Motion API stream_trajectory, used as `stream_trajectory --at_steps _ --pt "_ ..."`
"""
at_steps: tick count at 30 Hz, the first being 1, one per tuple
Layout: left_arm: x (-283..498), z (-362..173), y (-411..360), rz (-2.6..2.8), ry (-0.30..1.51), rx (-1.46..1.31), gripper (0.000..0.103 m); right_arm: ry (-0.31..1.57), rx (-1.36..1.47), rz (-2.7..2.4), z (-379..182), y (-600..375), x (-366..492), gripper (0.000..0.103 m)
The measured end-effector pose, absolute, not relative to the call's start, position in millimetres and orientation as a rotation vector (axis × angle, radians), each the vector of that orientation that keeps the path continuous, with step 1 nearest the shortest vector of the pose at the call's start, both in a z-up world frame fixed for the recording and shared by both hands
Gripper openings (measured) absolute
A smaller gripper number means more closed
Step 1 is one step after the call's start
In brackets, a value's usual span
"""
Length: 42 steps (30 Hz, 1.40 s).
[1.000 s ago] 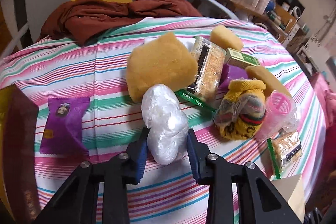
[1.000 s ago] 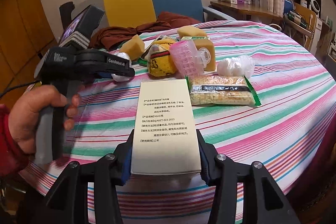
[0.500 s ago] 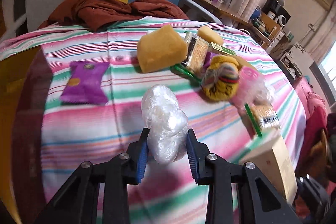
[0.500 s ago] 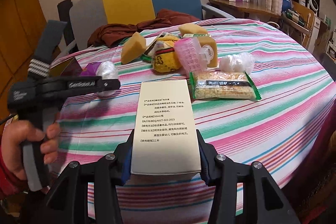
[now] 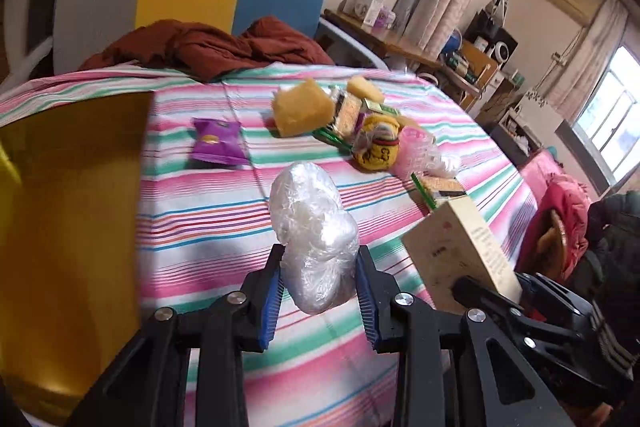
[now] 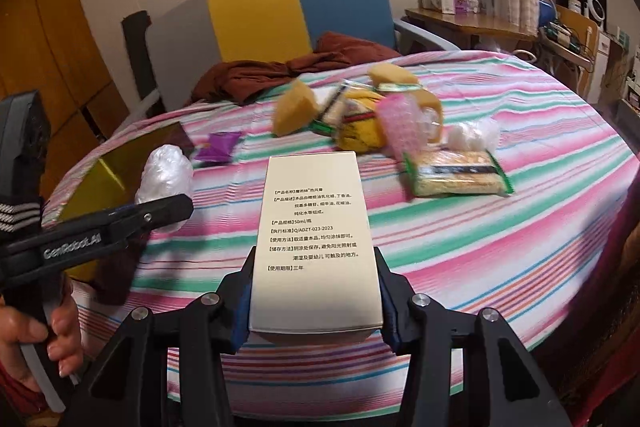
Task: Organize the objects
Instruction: 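Carry both items over the gold tray and open both grippers to drop them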
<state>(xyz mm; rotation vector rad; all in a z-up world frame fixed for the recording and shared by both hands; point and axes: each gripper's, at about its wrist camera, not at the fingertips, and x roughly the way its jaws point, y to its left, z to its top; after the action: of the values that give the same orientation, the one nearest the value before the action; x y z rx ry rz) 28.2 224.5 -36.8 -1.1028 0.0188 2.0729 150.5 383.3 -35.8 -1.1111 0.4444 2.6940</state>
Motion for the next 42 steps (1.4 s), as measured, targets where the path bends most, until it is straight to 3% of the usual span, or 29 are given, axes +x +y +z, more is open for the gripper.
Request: stream_trajectory --at_steps 9,18,28,30,33,35,42 --pt "13 -15 128 2.233 -0.07 -1.097 0.034 0.383 -1.13 2.872 -9 313 122 0.05" --pt "-25 -33 42 2.368 -0.057 -1.235 0.034 0.257 -1.233 3.042 9 226 73 0.05" --pt "-54 -60 0 2.41 -0.038 -1.382 0.034 0.348 -1.427 3.032 -18 161 9 0.05" --pt "-52 -59 -8 2.43 -0.044 -1.383 0.04 0.381 -1.446 2.998 -25 157 0 0.05" --pt "-46 -48 -16 2.461 -0.106 -1.367 0.063 0.407 -1.462 2.947 -37 159 -11 0.05" --pt "-40 -36 -24 2.493 -0.186 -1.305 0.086 0.426 -1.48 2.92 -42 160 -18 0.05" --pt "-21 3 -57 2.722 -0.355 -1.124 0.097 0.434 -1.552 2.891 -50 148 -26 0.052"
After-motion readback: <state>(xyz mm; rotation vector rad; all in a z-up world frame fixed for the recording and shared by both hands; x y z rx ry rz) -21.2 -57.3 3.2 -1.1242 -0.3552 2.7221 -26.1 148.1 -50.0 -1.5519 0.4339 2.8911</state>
